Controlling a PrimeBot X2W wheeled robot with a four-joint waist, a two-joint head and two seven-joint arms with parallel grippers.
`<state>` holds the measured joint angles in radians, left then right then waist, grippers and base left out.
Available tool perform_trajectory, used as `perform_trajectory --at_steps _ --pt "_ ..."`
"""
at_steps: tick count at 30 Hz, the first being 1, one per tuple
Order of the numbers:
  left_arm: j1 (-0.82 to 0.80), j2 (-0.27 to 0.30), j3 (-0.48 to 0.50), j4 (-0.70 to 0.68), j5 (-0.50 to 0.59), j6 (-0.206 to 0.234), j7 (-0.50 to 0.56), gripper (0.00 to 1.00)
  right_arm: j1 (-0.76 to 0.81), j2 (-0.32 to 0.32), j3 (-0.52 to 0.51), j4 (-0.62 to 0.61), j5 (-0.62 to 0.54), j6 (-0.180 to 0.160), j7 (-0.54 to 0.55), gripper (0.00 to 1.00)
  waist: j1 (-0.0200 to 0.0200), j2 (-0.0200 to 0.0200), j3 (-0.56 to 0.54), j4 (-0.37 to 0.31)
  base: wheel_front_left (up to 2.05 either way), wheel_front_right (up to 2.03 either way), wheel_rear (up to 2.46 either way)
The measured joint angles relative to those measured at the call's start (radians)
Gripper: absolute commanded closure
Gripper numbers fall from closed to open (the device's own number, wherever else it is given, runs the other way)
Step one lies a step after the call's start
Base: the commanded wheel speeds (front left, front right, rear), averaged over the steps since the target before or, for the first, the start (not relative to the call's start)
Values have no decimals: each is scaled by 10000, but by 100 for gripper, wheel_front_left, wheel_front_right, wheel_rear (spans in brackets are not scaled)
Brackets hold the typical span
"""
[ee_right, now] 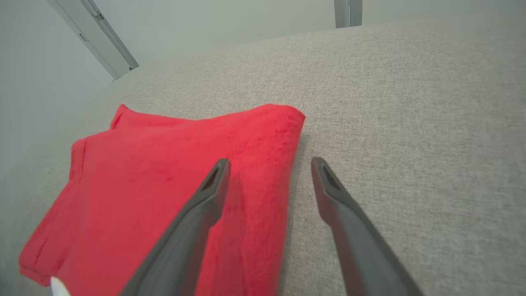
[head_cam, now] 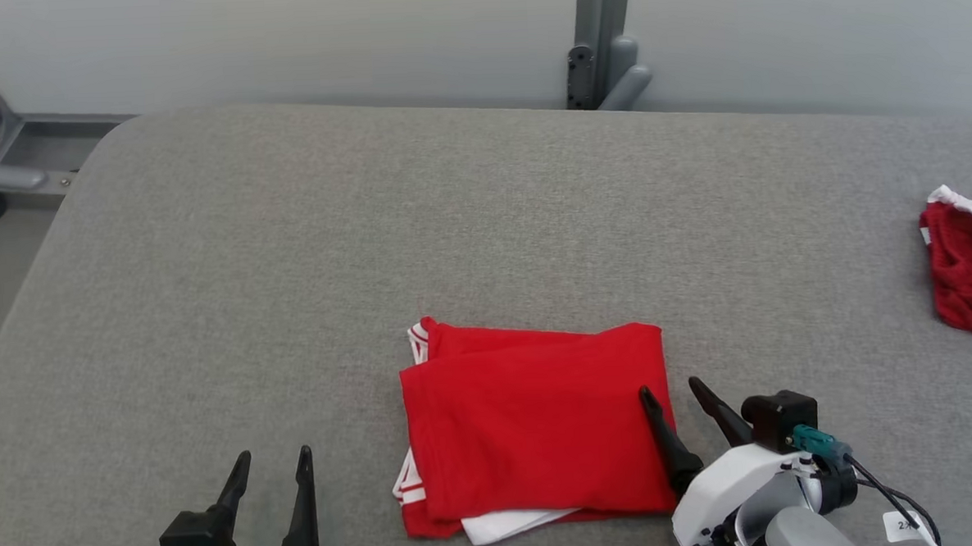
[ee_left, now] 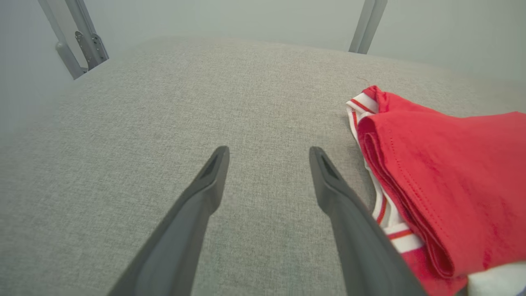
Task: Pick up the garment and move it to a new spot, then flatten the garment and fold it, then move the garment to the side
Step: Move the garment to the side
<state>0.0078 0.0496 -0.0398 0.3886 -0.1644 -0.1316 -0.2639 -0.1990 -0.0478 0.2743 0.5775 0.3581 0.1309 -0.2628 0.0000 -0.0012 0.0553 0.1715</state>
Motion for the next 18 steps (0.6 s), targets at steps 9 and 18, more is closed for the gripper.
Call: perform_trajectory --at_steps 9,18 --pt "-86 2 -125 -27 -94 0 0 0 -618 -10 -17 1710 25 0 -36 0 0 0 429 896 0 0 0" --pt "-101 2 -90 -117 -104 0 -2 0 -942 50 -207 1789 -67 17 -27 100 0 0 573 657 0 0 0"
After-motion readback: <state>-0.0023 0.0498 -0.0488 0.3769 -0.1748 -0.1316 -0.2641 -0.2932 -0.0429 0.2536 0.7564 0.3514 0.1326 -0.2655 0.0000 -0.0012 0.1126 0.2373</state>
